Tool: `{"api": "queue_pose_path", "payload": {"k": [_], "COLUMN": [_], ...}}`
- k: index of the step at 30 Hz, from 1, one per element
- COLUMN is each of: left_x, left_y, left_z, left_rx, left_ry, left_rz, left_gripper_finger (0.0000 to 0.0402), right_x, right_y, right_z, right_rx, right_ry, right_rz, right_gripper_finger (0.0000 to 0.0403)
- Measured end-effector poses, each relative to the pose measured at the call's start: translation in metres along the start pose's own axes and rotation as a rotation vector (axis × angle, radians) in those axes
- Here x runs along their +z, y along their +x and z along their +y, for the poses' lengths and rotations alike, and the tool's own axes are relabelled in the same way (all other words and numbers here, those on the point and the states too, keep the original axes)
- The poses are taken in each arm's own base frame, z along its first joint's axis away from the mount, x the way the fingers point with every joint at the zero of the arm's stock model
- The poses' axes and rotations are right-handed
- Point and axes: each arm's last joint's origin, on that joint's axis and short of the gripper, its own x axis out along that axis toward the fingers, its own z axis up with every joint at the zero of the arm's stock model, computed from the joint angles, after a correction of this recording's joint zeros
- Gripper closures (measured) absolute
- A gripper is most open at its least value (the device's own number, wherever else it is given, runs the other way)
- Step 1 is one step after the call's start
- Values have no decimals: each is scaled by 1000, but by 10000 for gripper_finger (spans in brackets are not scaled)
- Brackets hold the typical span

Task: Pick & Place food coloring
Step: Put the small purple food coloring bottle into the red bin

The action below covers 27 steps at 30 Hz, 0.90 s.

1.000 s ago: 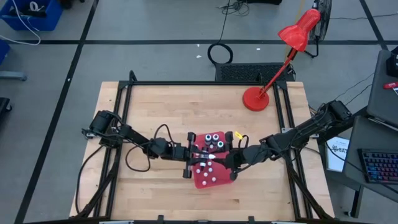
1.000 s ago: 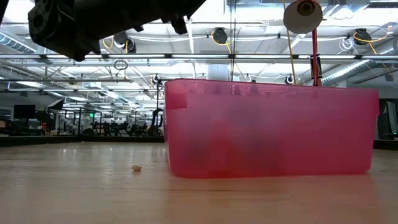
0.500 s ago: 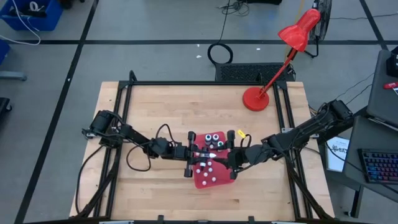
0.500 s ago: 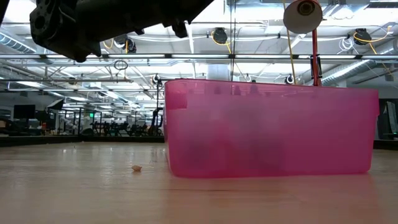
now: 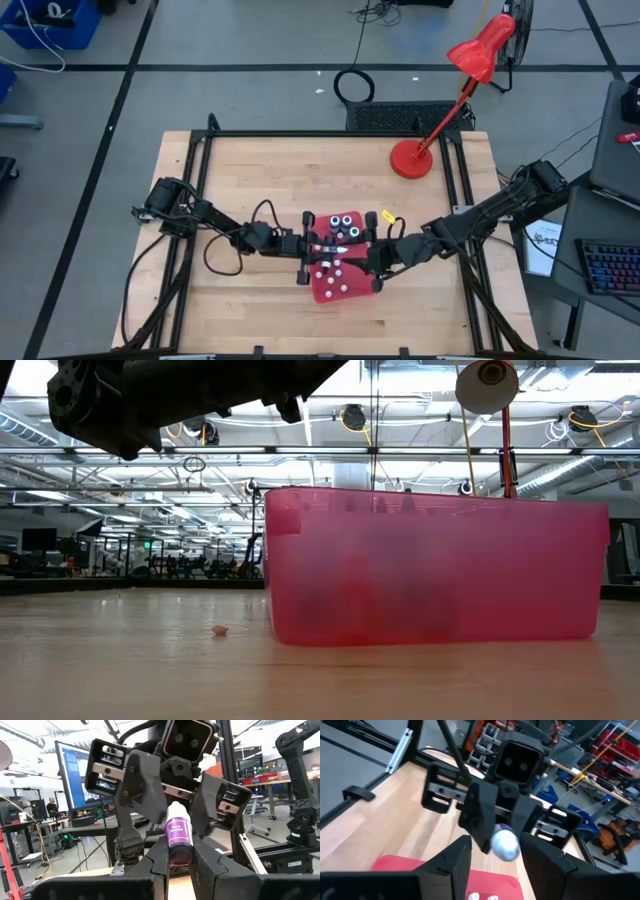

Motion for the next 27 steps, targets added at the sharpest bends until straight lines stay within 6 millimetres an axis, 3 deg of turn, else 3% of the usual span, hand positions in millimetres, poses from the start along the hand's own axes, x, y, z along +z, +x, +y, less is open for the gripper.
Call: {"api": "queue_pose_path", "payload": {"k": [27], "left_x": [-2], "left_y": [0], "left_z": [1], "left_rx": [-15], "left_ry": [-8], "left_rz": [12], "left_gripper_finger": [352], "right_x": [-9], "right_y": [13], "right_z": [-2], "right_rx": [2], "right_ry": [-9], "right_rz": [34], "right_gripper_finger": [248]}}
